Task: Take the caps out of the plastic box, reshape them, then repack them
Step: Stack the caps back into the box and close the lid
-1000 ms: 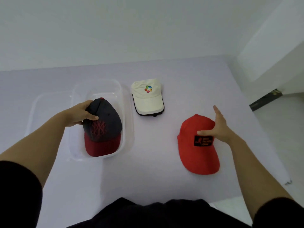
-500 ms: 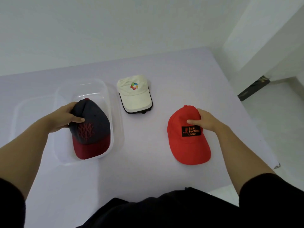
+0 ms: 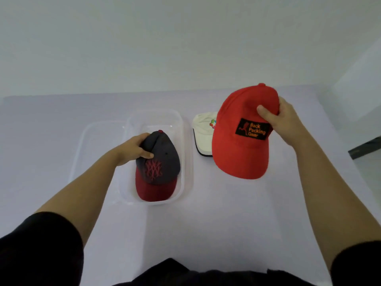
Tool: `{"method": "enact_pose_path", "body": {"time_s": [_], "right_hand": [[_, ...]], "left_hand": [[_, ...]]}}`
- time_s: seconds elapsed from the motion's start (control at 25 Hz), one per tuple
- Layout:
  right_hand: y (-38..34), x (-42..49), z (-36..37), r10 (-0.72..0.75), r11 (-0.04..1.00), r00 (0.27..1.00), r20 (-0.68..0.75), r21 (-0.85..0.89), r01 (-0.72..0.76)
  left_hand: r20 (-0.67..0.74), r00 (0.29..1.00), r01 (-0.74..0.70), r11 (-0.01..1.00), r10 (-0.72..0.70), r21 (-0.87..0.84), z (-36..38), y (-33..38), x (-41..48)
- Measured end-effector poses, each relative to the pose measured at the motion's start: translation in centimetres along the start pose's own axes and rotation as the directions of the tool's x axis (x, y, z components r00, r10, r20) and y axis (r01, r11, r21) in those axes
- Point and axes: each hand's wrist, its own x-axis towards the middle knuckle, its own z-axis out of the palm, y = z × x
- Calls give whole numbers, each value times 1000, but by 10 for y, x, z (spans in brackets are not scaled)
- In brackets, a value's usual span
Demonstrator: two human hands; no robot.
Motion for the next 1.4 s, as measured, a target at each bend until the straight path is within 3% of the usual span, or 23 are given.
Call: {"method": "enact_pose_path", "body": {"time_s": [0.2,0.44,0.56,0.76,0.88,0.96,1.04,1.24,1.32,1.4], "right_hand": [[-55,59,92,-207,977,973,-103,-66,201],[-67,78,192,-275,961,959,-64,-62,271],[-62,74,233,-303,948,950,69,-79,308],[-22,53,264,-188,955,942,279,-174,242],[-7,48,265,6,954,924,382,-280,110],[1,51,263,191,899,815,546,-431,79],[1,53,260,312,848,718,622,-524,86],[-15,51,250,305,909,694,652,-416,-9],[-13,50,244,283,902,653,703,-427,69],[-8,49,241,291,816,632,718,-531,229]], "left_hand": [[-46,990,-129,986,135,104,-1,-5,-20],[-129,919,-326,902,373,283,21,-10,-54],[-179,887,-362,881,426,305,18,-23,-59],[-231,867,-379,886,441,268,13,-34,-53],[-218,870,-386,886,442,257,11,-34,-48],[-220,876,-375,894,429,246,11,-35,-45],[-235,893,-336,916,383,218,10,-35,-43],[-232,951,-141,956,203,256,-3,-39,-20],[-177,973,-109,969,150,222,-9,-37,-10],[-115,985,-118,988,130,102,-13,-35,-5]]}}
